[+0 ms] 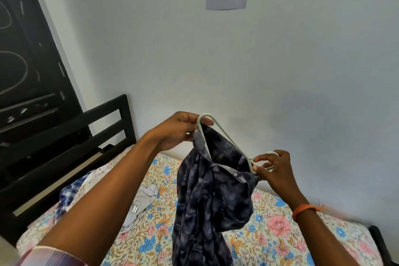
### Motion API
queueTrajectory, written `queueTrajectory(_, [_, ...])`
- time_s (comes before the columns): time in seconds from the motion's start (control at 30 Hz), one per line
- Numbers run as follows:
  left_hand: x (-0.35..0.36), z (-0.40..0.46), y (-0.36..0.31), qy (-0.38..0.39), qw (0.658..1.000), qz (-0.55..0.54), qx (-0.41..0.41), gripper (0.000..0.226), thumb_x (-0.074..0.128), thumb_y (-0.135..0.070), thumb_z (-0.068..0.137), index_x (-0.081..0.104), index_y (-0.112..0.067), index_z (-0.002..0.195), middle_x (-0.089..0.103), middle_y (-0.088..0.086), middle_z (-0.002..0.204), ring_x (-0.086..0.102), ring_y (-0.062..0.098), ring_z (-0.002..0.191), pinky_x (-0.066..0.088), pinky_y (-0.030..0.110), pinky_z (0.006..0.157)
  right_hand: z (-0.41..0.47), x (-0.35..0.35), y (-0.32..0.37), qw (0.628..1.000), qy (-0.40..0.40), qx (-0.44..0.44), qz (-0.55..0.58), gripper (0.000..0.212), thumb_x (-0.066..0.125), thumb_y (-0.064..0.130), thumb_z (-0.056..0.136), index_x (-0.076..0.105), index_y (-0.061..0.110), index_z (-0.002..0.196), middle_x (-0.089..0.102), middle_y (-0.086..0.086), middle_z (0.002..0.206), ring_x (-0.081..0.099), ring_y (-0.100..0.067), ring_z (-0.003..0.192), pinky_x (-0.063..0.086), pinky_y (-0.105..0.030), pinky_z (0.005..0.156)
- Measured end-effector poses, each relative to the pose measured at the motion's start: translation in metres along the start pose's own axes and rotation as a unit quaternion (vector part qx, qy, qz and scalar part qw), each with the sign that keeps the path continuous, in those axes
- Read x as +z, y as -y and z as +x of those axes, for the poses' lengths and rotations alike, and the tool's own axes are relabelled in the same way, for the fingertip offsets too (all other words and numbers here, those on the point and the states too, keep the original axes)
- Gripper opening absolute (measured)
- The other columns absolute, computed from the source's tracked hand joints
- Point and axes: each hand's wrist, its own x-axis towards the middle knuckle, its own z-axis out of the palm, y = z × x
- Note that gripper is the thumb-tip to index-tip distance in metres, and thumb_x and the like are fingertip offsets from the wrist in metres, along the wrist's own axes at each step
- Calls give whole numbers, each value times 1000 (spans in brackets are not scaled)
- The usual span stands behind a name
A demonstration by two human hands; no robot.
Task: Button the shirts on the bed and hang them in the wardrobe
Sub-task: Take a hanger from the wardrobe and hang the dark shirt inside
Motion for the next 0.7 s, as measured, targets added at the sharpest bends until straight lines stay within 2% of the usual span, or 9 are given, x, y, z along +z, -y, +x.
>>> queueTrajectory(0.13, [16,4,-10,-12,995,94,11,39,33,17,89,64,-5,84,63,9,69,59,21,67,51,33,67,9,6,-13,997,15,70,-4,19,87,7,70,75,21,69,60,-18,104,71,-30,70,61,-43,61])
queueTrajectory(0.2, [24,9,-12,-42,990,135,1,40,27,20,79,52,-10,75,48,8,60,48,22,58,43,28,57,13,3,-8,992,34,64,-99,32,87,17,71,68,32,50,67,-9,88,66,-32,87,55,-41,74])
queueTrajectory(0.27, [29,13,-15,-78,982,174,-2,39,24,19,73,45,-13,70,38,6,63,37,19,57,35,21,49,7,-5,13,969,56,19,-238,36,84,34,76,61,36,47,66,-1,106,56,-30,109,42,-38,87])
queueTrajectory(0.33, [29,15,-19,-87,978,192,1,39,23,18,71,42,-15,68,34,4,65,31,18,58,29,21,48,3,-18,36,962,18,-89,-256,38,81,44,76,61,27,48,65,-1,120,59,-26,111,47,-37,86])
queueTrajectory(0.4, [29,14,-21,-80,978,193,-3,40,22,18,72,43,-16,67,35,4,65,30,17,59,27,21,49,-2,-21,62,974,-30,-184,-126,30,77,43,77,67,19,63,70,3,111,67,-15,100,53,-25,77])
queueTrajectory(0.43, [29,14,-22,-73,979,190,-6,41,22,18,73,44,-16,67,36,5,66,31,18,61,28,22,50,-2,-16,76,979,-29,-193,-53,21,75,40,79,72,20,83,70,6,108,68,-8,97,53,-19,75])
queueTrajectory(0.53, [33,14,-27,-52,984,168,-4,43,26,17,78,54,-15,73,44,9,70,40,22,67,33,31,60,8,15,95,985,16,-166,41,46,67,26,94,56,27,138,70,10,97,69,-3,82,55,-19,73])
queueTrajectory(0.63, [33,13,-36,-65,972,226,5,46,35,9,92,64,-19,114,57,8,90,52,20,76,42,22,55,18,37,87,964,-29,-264,-25,39,56,15,98,59,17,137,58,6,72,56,-13,59,52,-33,60])
queueTrajectory(0.7, [31,14,-43,-109,927,358,-18,35,44,1,97,57,-19,122,56,10,119,58,25,104,50,23,69,22,40,80,954,-37,-291,-58,33,57,10,96,65,10,128,51,7,70,47,-10,58,47,-32,57])
